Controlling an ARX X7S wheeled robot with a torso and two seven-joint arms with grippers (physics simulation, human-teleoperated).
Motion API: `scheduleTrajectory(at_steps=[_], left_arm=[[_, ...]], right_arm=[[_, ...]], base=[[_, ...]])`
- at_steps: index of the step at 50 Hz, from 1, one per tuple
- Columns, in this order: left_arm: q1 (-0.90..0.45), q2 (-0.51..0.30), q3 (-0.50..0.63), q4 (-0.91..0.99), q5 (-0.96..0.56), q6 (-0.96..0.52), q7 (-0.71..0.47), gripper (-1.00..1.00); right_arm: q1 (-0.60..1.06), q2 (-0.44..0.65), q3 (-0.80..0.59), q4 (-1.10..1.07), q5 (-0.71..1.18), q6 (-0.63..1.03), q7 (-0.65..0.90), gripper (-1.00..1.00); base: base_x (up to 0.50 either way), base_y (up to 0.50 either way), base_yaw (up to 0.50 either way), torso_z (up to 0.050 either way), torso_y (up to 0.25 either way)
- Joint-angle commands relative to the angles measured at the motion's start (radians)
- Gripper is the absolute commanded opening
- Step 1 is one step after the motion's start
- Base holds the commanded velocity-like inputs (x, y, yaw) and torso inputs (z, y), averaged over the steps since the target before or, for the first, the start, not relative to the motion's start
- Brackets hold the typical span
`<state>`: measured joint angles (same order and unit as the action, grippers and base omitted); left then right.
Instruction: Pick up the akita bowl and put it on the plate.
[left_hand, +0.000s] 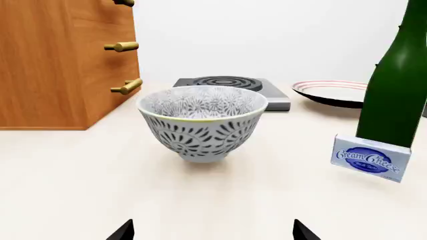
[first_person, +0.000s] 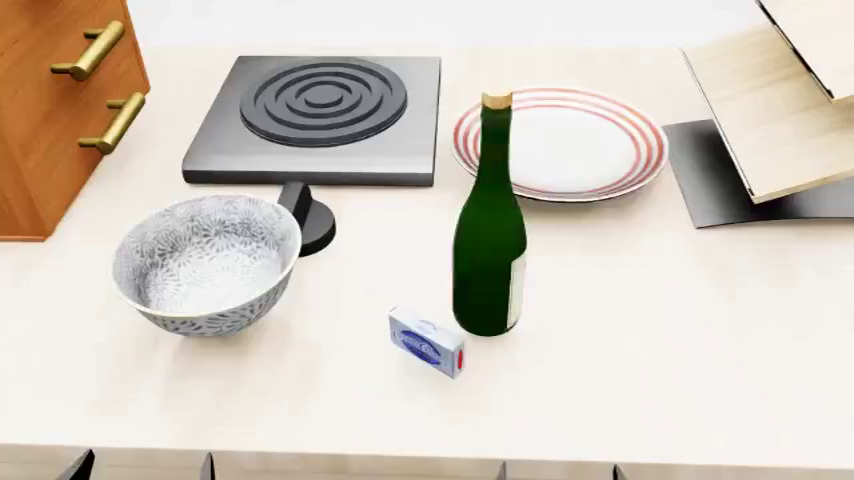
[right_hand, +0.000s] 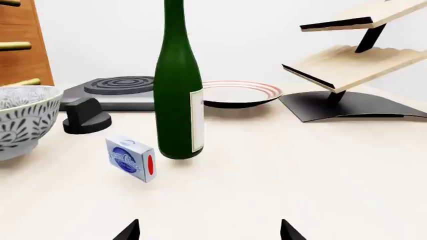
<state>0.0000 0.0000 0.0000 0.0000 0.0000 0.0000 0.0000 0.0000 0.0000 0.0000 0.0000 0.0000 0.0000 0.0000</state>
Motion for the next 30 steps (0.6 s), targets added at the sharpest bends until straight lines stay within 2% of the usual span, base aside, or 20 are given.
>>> scheduleTrajectory(at_steps=[1,15,21,30], left_arm=[[0.004,-0.016,0.018,0.005,-0.016,0.0,-0.018,1.0],[0.004,-0.05,0.065,-0.002,-0.051,0.028,-0.061,1.0],[0.053,-0.062,0.065,0.123,-0.051,0.051,-0.095,1.0],[0.062,-0.091,0.089,0.333,-0.003,-0.033,-0.129,1.0]], right_arm=[[-0.003,0.017,-0.022,-0.005,0.017,0.0,0.022,1.0],[0.016,0.05,-0.076,0.041,0.018,-0.02,0.092,1.0],[-0.027,0.067,-0.077,-0.082,0.027,-0.005,0.111,1.0],[-0.048,0.089,-0.073,-0.279,0.04,0.076,0.137,1.0]], base=[[0.0,0.0,0.0,0.0,0.0],[0.0,0.0,0.0,0.0,0.0],[0.0,0.0,0.0,0.0,0.0],[0.0,0.0,0.0,0.0,0.0]])
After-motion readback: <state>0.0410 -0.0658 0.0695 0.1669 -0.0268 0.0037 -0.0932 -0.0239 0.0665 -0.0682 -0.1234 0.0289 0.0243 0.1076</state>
